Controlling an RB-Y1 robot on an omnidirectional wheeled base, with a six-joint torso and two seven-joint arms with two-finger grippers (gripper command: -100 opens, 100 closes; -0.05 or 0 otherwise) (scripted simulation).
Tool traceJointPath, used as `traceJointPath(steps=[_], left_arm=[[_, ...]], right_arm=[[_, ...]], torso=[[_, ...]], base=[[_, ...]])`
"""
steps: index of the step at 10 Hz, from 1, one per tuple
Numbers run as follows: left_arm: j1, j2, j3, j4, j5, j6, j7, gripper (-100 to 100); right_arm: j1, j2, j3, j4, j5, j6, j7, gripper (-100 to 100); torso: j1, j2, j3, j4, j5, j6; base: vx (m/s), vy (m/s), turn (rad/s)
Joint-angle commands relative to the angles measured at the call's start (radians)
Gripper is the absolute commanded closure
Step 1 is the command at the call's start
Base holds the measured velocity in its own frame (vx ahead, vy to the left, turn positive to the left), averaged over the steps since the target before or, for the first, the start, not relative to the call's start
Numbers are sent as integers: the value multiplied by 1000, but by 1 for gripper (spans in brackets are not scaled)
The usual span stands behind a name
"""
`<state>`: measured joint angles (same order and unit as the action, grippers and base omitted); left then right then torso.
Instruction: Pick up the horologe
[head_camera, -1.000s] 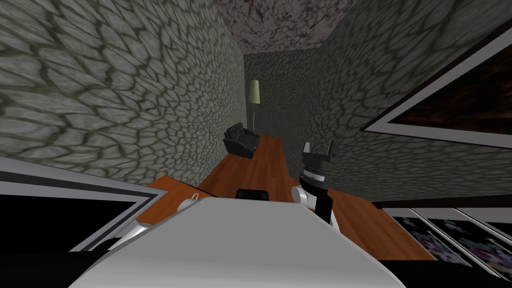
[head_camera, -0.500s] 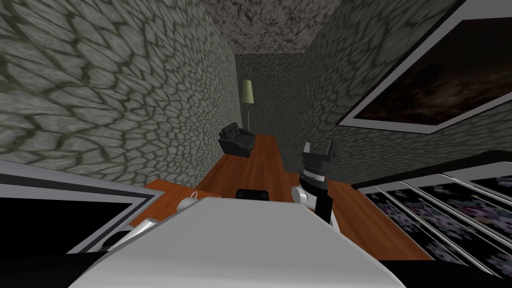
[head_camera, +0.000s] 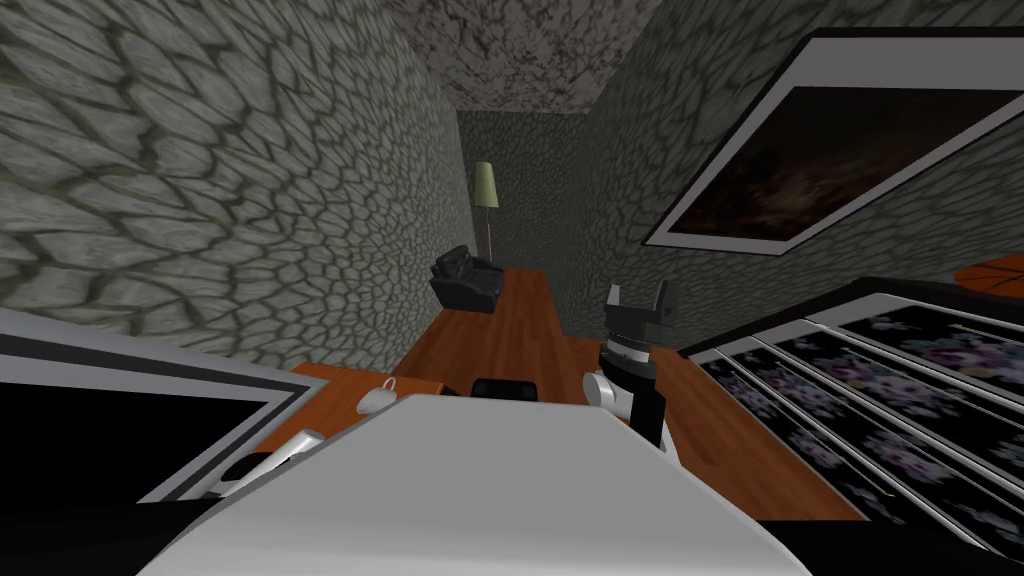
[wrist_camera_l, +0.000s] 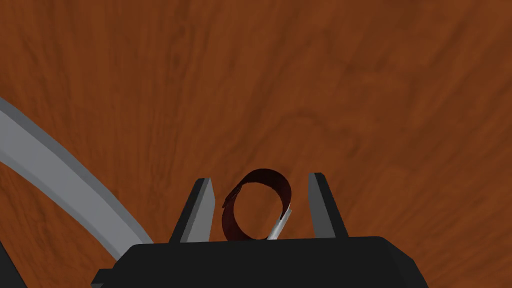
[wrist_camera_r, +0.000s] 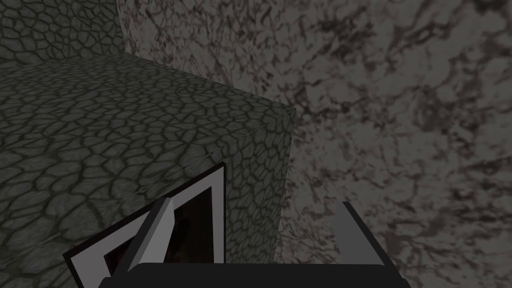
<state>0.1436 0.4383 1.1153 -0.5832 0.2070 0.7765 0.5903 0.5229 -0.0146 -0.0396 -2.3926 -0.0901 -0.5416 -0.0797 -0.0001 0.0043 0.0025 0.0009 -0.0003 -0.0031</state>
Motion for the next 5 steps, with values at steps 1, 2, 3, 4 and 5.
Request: traceJointPath(steps=[1, 2, 3, 4, 5], left_arm=[[0, 0, 0, 0, 0, 0, 0, 100], [-1, -1, 0, 0, 0, 1, 0, 100], [0, 0, 0, 0, 0, 1, 0, 100], [0, 0, 0, 0, 0, 1, 1, 100], [0, 0, 0, 0, 0, 0, 1, 0]], right_arm=[[0, 0, 0, 0, 0, 0, 0, 0], [0, 0, 0, 0, 0, 0, 0, 0], [0, 0, 0, 0, 0, 0, 0, 0], [0, 0, 0, 0, 0, 0, 0, 0], [0, 0, 0, 0, 0, 0, 0, 0]], torso=[[0, 0, 0, 0, 0, 0], [1, -1, -1, -1, 0, 0], [3, -2, -1, -1, 1, 0], [3, -2, -2, -1, 1, 0], [3, -2, -2, -1, 2, 0]], base=[[-5, -3, -6], [0, 0, 0], [0, 0, 0], [0, 0, 0], [0, 0, 0]])
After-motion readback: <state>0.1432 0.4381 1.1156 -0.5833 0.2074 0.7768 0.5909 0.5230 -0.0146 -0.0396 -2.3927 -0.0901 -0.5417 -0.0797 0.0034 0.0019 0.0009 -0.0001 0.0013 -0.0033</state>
